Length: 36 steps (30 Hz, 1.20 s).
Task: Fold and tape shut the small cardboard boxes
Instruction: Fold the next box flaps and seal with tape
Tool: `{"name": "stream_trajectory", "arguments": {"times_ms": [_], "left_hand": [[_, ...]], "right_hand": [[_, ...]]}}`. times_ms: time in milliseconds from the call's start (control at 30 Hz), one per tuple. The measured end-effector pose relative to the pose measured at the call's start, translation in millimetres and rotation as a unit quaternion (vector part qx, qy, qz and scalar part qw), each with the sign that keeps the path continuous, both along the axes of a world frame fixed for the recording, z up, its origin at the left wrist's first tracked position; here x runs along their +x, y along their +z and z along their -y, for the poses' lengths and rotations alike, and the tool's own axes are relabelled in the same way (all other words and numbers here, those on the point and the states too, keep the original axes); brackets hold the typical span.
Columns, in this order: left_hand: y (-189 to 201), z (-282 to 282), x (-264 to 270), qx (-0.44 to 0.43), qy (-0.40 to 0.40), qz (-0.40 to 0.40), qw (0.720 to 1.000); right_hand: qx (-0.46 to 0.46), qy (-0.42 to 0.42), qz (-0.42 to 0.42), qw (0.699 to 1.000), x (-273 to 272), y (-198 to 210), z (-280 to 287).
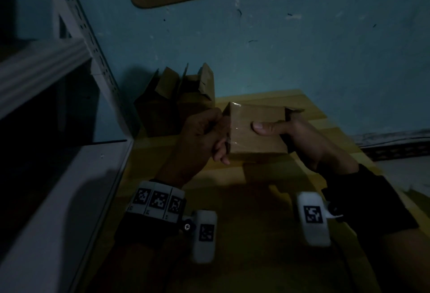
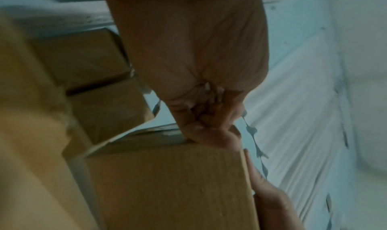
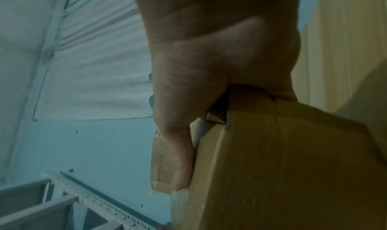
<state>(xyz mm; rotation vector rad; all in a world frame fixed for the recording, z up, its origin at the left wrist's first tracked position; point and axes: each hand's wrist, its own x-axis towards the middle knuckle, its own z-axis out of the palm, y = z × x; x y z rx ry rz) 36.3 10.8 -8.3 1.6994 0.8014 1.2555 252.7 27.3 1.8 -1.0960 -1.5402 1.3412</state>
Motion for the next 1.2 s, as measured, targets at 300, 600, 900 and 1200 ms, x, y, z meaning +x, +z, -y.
{"name": "stream_trajectory", "arguments": {"times_ms": [300,600,900,1200], "left_hand": [[12.2,2.7,-3.3,-0.107,-0.096,0.235,0.961],[10.1,-3.3,-4.8,-0.055,0.132,0.065,0.988],[10.0,-5.4,-5.8,0.08,0.21,0.007,0.974],[15.6,0.4,-5.6,-0.058,0.104,0.067,0.991]], "right_hand": [[-0.021,0.029,-0.055,0.998,-2.2,0.8,-0.8],[-0.002,-0.017,-0.052,0.998,5.5,-1.0,-2.5],[0.005,0.0,0.008,1.0,3.0,-2.5,-2.3],[-0.019,0.058,-0.013,0.998,1.7,-0.8,0.5]]}}
